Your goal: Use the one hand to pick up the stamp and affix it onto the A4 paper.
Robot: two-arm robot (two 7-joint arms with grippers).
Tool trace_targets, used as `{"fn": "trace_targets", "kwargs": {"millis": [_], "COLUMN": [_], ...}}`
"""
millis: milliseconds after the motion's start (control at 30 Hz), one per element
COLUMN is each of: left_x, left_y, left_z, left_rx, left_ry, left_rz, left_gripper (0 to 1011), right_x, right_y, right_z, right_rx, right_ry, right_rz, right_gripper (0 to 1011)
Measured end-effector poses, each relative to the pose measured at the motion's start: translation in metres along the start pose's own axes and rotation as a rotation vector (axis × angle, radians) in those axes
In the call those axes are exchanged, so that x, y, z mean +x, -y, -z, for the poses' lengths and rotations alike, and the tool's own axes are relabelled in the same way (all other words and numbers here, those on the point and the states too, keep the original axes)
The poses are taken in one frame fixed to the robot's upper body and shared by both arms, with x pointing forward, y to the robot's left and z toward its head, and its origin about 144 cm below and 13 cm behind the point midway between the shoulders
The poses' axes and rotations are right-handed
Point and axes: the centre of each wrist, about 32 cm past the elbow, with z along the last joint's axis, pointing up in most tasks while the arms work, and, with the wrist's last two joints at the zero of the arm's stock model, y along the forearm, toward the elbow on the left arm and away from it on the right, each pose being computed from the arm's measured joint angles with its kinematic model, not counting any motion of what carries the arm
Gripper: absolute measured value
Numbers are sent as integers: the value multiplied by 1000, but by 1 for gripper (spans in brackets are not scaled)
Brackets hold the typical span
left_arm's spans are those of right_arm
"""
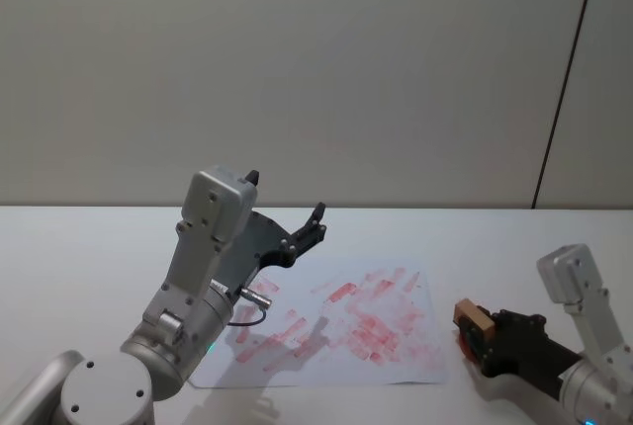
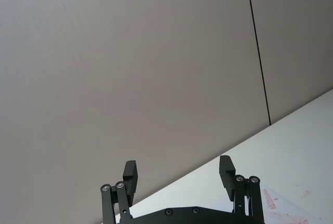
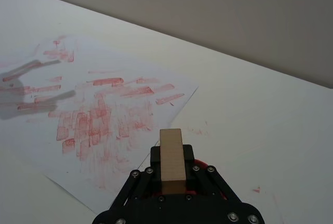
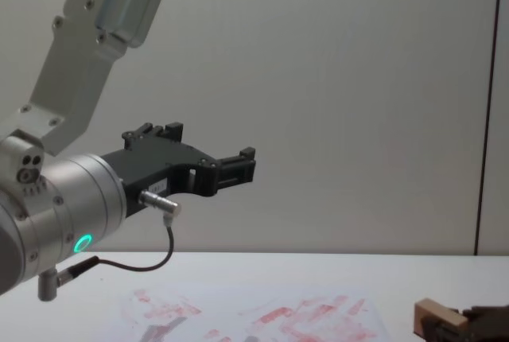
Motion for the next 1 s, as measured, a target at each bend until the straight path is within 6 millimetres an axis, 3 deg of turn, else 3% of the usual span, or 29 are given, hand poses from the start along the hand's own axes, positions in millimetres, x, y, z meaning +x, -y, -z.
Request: {"fn": "trace_targets", "kwargs": {"millis": [367,733,833,1000], "left_x": [0,0,0,0], "left_y": [0,0,0,0], "left_z": [0,0,0,0], "left_rx": [0,0,0,0], "left_ry": [0,0,0,0], "left_rz": [0,0,0,0], "left_gripper": [1002,1002,1002,1002], "right_x": [4,5,4,2], "right_y": [-3,-4,-3,-1], "right_z": [7,7,2,-6], "right_rx": [-30,-17,19,71], "right_ry": [-8,-21,-26,-27], "right_rz": [9,7,7,11], "right_gripper": [247,579,705,828]}}
